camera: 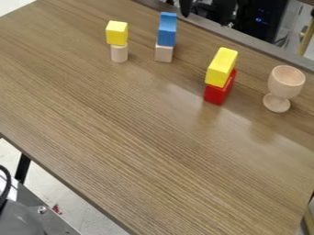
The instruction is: Put the blue arch on top of the yellow rectangle
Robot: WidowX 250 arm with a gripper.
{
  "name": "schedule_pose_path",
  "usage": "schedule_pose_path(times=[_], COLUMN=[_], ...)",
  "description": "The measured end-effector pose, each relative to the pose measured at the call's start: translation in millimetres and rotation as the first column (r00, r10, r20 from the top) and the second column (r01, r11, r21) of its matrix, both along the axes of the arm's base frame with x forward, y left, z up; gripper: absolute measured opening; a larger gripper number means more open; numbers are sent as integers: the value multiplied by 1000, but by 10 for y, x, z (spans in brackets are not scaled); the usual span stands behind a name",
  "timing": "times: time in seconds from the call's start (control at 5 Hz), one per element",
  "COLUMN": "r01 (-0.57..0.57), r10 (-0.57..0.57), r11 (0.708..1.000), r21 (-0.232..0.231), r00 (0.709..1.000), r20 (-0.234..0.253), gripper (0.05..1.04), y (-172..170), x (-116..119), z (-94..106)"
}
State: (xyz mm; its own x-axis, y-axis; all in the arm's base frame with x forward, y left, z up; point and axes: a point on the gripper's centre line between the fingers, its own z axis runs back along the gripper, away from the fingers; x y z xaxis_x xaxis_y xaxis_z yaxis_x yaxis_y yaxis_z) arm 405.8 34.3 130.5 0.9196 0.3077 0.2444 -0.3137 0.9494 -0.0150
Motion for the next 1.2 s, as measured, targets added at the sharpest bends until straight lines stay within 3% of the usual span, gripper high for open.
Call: schedule_pose_path(times=[0.4,1.2], r01=[-92,-172], r10=[92,171], r11=[996,985], r21=[4,-4], r00=[996,982], r20=[-10,-80], gripper=[1000,1000], y=[470,749], x=[287,374], z=[-131,-471])
